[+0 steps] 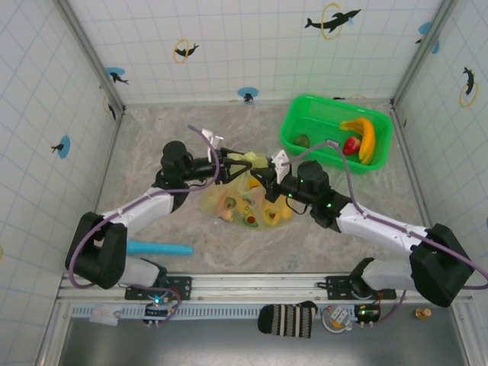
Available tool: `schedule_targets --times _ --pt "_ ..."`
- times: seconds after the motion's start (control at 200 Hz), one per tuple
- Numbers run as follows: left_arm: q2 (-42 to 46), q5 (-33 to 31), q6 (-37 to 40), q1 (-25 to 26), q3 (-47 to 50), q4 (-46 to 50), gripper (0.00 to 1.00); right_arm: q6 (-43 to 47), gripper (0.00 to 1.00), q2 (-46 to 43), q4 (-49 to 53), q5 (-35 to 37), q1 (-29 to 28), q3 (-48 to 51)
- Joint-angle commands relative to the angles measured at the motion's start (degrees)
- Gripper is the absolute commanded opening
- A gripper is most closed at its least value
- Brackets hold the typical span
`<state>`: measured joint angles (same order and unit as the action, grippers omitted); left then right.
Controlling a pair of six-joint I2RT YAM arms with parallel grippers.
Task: Place the fake fruits into the plastic bag and tie a complex knot
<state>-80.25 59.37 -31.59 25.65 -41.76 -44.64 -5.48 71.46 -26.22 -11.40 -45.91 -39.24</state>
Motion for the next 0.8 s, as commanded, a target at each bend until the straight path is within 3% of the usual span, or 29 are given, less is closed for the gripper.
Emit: schedule_targets --times 0.0,0.185,0.395,0.706,0.741,0.796 --pt "-0.83 0.58 -1.52 0.63 -1.66 -2.91 0.58 0.92 0.0 0.79 0.9 0.32 -0.76 -3.2" --pt "-1.9 -0.47 -1.34 0.97 -2.32 -1.41 0.56 1.65 0.0 1.25 1.38 1.02 -1.4 -4.12" --pt "-2.17 -3.46 4.48 1.5 -4.33 6.56 0.52 2.48 0.0 1.24 1.75 1.58 -2.01 -4.35" --pt "-1.84 -3.01 11.66 3.33 -6.14 11.4 0.05 3.4 0.0 -0.2 2.95 3.26 -2.0 -3.56" --pt "-1.09 -3.35 13.06 3.55 -5.76 11.51 0.01 4.02 0.1 -1.08 3.82 2.88 -1.93 -3.56" --pt "0.37 -4.78 15.51 3.67 -4.98 11.77 0.0 4.33 0.35 -3.33 4.56 0.91 -1.48 -3.06"
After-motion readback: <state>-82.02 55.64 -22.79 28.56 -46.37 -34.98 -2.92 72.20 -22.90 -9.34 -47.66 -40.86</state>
